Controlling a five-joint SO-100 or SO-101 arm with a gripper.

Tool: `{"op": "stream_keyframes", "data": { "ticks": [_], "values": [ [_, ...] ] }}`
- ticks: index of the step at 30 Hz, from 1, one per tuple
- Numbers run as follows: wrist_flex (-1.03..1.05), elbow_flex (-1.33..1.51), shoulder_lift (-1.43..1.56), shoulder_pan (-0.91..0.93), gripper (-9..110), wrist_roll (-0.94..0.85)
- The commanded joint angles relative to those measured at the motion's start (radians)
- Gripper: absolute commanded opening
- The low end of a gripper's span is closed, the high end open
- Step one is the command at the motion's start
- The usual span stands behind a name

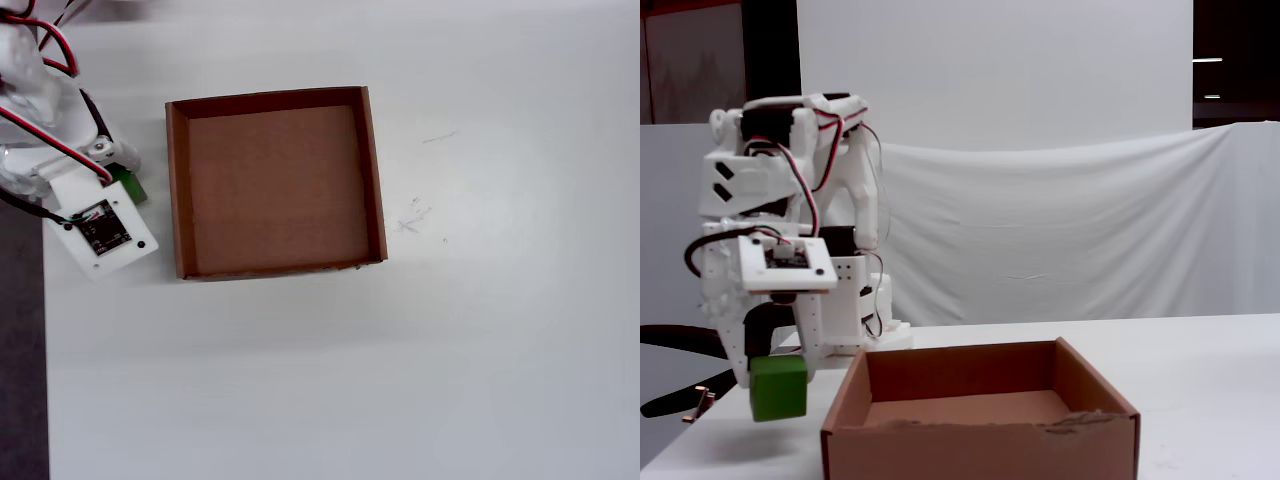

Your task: Grasp a green cube and put it in a box.

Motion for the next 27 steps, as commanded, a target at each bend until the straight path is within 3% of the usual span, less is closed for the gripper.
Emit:
{"op": "stream_keyframes", "data": {
  "ticks": [1, 13, 27],
  "values": [
    [0.06, -0.081, 0.114, -0.023, 12, 0.0],
    [0.265, -0.167, 0.285, -0.242, 12, 0.152],
    [0.221, -0.147, 0.132, -0.347, 13, 0.167]
  ]
}}
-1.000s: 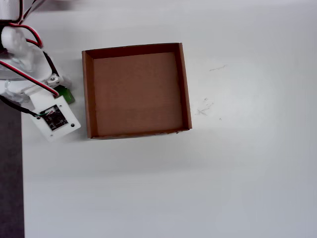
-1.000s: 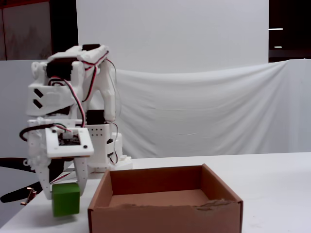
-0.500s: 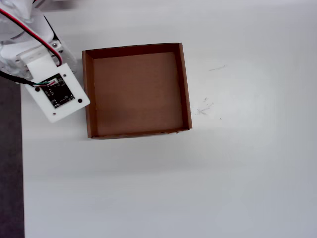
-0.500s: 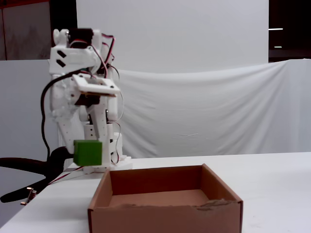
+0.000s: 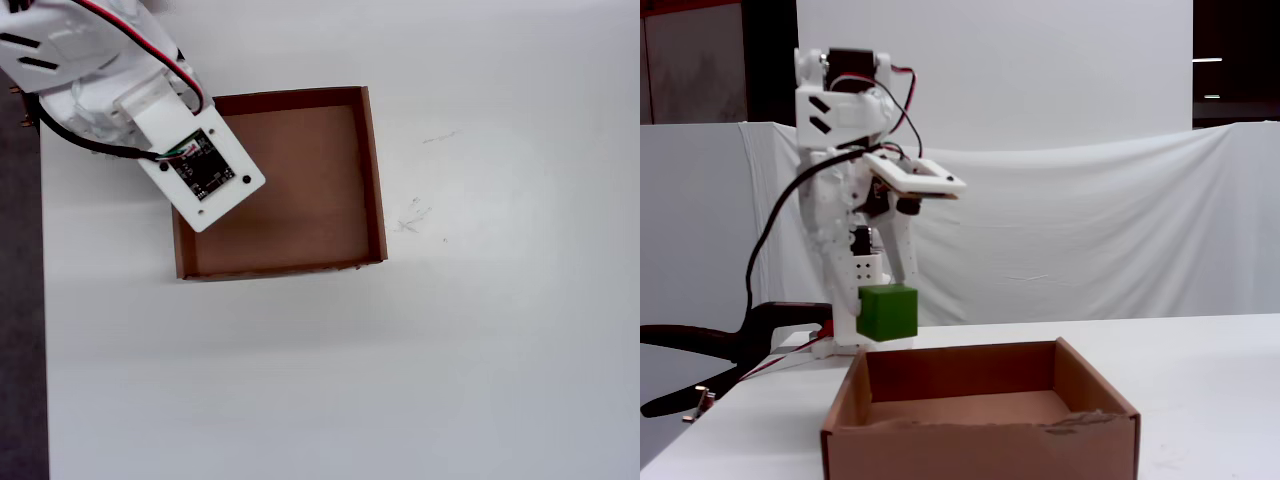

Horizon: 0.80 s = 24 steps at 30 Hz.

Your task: Grasp a green cube and put it in a box.

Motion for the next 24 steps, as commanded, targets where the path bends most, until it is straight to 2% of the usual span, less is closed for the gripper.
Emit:
{"op": "stream_keyframes", "data": {
  "ticks": [1, 14, 24],
  "values": [
    [-0.041, -0.015, -0.014, -0.011, 13, 0.003],
    [-0.261, 0.012, -0.193, -0.037, 13, 0.003],
    [-0.324, 0.067, -0.229, -0.101, 14, 0.008]
  ]
}}
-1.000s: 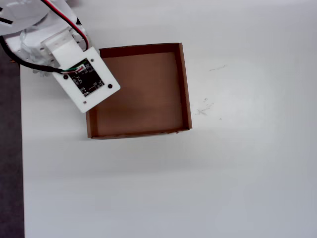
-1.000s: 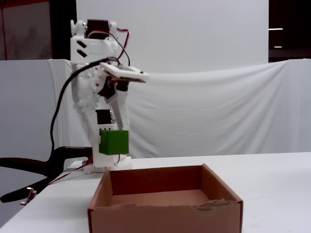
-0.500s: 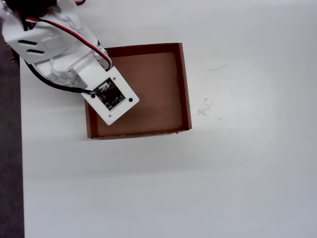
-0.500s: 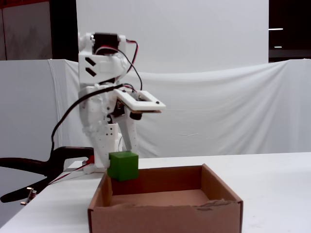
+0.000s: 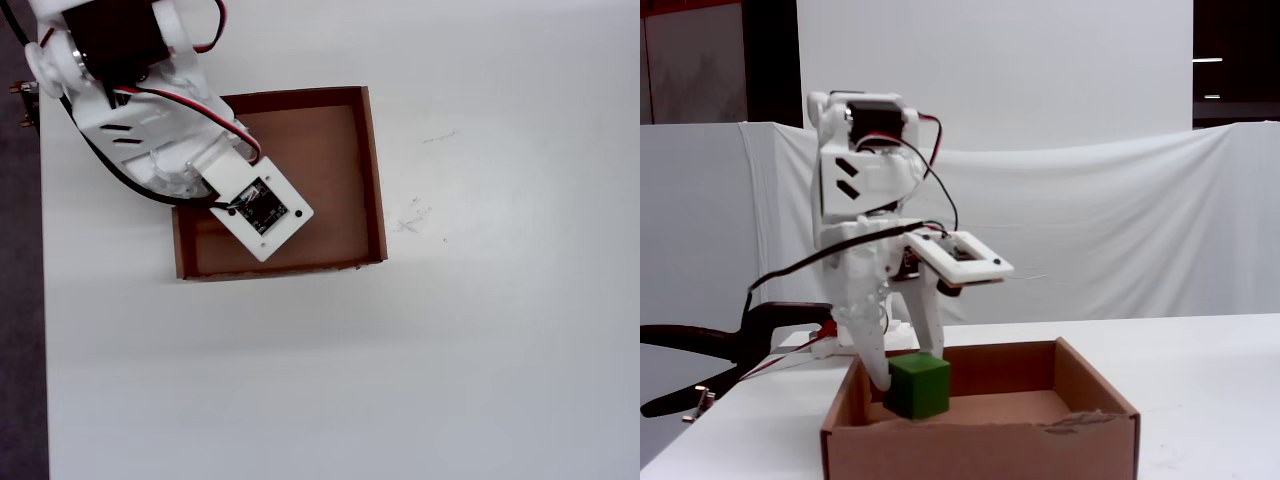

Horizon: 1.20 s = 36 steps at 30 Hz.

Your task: Grasp a green cube and put it in a box.

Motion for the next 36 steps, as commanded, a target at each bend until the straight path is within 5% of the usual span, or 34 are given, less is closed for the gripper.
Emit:
{"op": "stream_keyframes", "data": {
  "ticks": [1, 17, 24, 36],
  "values": [
    [-0.023, 0.012, 0.021, -0.029, 14, 0.012],
    [-0.092, 0.143, 0.072, -0.058, 14, 0.017],
    [-0.055, 0.12, 0.11, -0.034, 23, 0.017],
    [0.216, 0.06, 0.468, 0.287, 24, 0.149]
  ]
}}
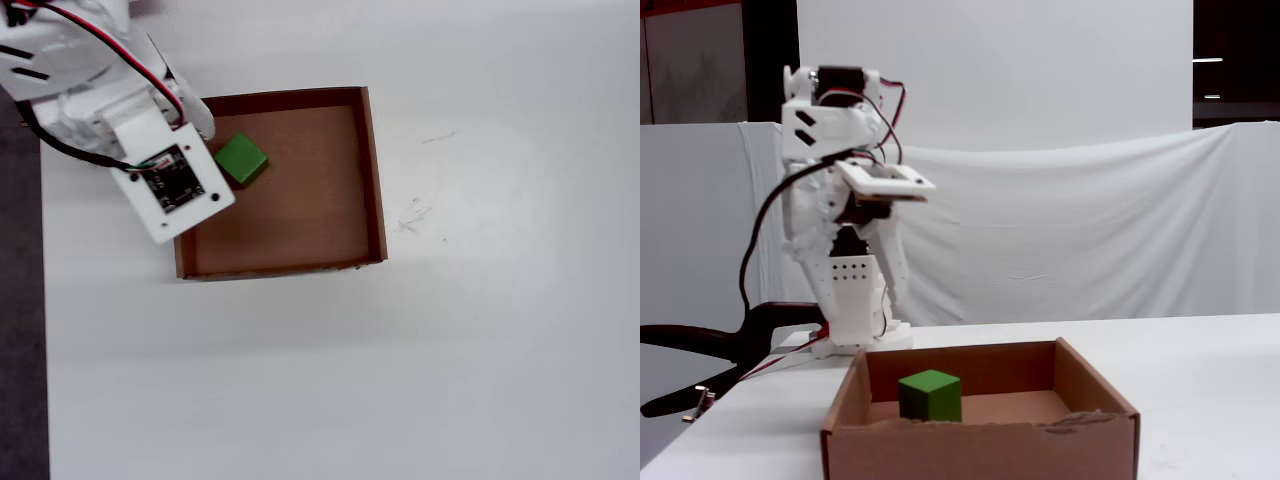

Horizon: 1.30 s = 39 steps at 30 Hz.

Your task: Grasp a green cube and put it in a box.

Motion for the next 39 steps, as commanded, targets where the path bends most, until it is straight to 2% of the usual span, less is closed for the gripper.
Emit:
{"op": "stream_keyframes", "data": {
  "ticks": [1, 8, 13, 20, 25, 31, 39],
  "values": [
    [0.023, 0.04, 0.133, 0.106, 24, 0.044],
    [0.095, 0.322, 0.397, 0.298, 24, 0.055],
    [0.074, 0.549, 0.604, 0.328, 24, 0.137],
    [0.216, 0.755, 0.907, 0.367, 24, 0.179],
    [0.206, 0.862, 1.012, 0.357, 24, 0.291],
    [0.253, 0.862, 1.063, 0.364, 25, 0.443],
    [0.25, 0.862, 1.063, 0.359, 25, 0.457]
  ]
}}
